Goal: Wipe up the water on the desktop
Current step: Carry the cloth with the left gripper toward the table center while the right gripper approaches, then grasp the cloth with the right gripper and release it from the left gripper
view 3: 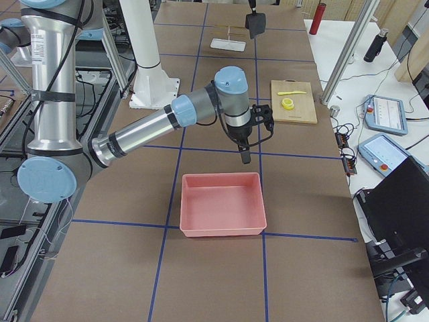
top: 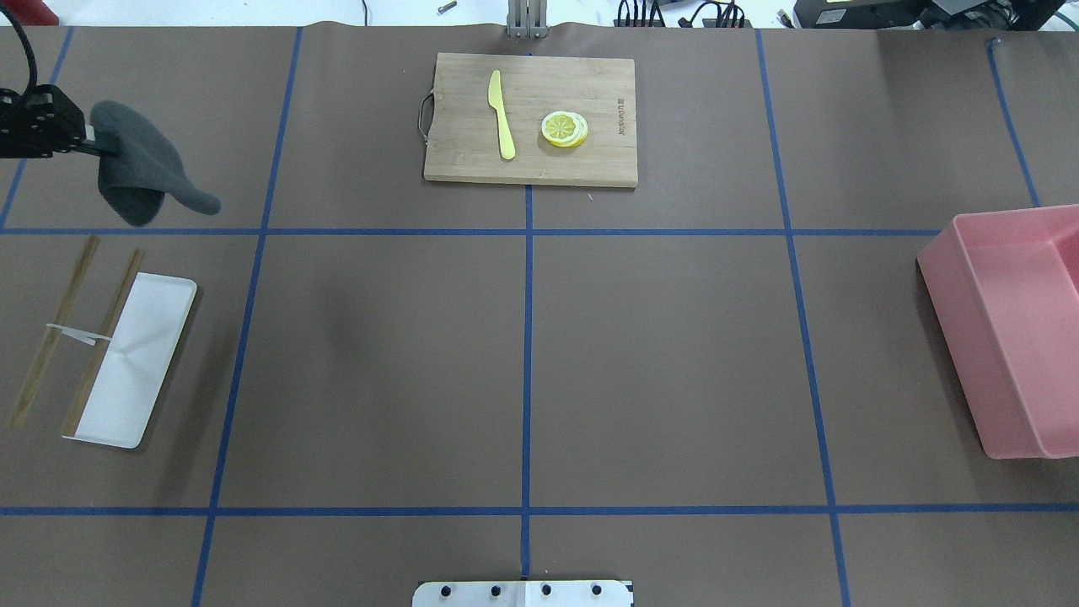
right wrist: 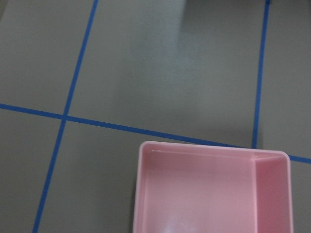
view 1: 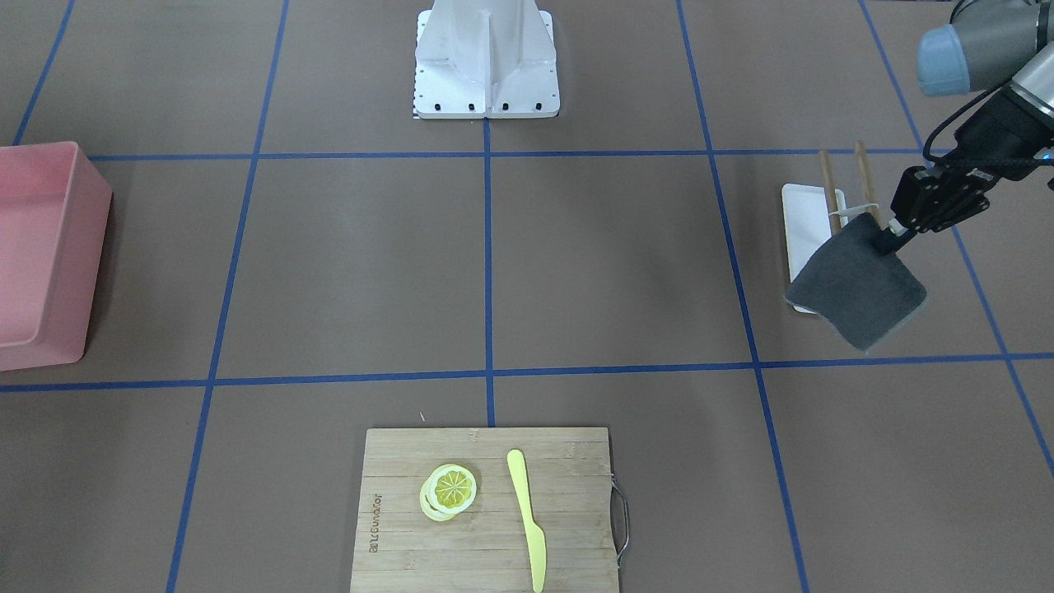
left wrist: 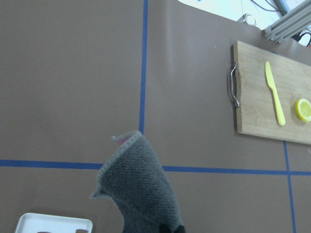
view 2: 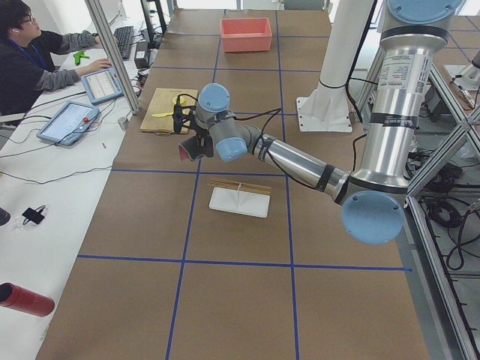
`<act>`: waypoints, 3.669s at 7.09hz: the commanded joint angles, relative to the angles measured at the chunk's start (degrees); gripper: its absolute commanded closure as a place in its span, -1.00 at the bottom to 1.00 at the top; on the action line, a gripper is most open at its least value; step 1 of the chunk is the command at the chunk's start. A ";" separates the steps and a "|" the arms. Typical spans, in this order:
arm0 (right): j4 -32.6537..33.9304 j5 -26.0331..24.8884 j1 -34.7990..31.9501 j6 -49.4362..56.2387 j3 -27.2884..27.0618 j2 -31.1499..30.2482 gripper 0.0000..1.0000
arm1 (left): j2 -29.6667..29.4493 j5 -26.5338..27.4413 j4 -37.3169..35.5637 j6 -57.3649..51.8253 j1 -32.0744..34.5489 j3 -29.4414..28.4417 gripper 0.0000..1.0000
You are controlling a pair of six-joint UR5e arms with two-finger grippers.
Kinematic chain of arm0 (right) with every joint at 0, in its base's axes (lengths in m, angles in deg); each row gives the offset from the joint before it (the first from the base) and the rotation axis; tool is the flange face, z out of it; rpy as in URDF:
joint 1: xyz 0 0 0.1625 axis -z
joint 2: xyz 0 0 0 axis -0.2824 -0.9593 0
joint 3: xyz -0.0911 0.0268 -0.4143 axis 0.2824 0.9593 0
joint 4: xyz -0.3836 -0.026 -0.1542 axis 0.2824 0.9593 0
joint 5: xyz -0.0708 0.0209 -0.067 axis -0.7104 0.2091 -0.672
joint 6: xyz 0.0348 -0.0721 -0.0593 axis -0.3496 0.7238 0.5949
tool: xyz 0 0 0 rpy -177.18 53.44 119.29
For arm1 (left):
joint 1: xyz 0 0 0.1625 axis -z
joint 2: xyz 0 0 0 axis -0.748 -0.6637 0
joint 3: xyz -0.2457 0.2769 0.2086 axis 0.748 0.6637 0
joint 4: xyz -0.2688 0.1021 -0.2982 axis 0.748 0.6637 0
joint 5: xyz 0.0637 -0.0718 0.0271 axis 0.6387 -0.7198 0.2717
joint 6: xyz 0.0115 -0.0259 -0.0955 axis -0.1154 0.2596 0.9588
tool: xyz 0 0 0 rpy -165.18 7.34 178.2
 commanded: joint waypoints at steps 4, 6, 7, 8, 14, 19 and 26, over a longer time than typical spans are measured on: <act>-0.01 -13.16 28.23 -13.79 -0.20 22.52 -0.98 | -12.47 6.46 -3.45 24.25 -10.14 0.28 1.00; -2.18 -32.75 41.50 -14.39 0.14 27.02 -0.98 | -16.26 10.38 -3.46 30.43 -14.44 0.45 1.00; -9.17 -38.74 46.44 -14.48 0.67 26.43 -0.95 | -17.67 14.68 -3.55 32.19 -18.55 0.28 1.00; -12.28 -41.94 49.53 -14.74 2.24 26.60 -0.95 | -20.64 15.24 -5.46 34.12 -20.42 -0.07 1.00; -14.34 -49.44 54.48 -13.95 3.14 27.39 -0.81 | -28.93 15.25 -6.71 43.88 -27.03 1.24 1.00; -14.68 -51.02 55.01 -14.04 2.44 27.13 1.00 | -30.25 16.64 -6.71 46.09 -28.87 1.16 1.00; -14.42 -50.93 48.44 -15.53 1.38 26.34 1.00 | -19.39 16.66 -6.89 23.66 -24.16 1.95 -0.97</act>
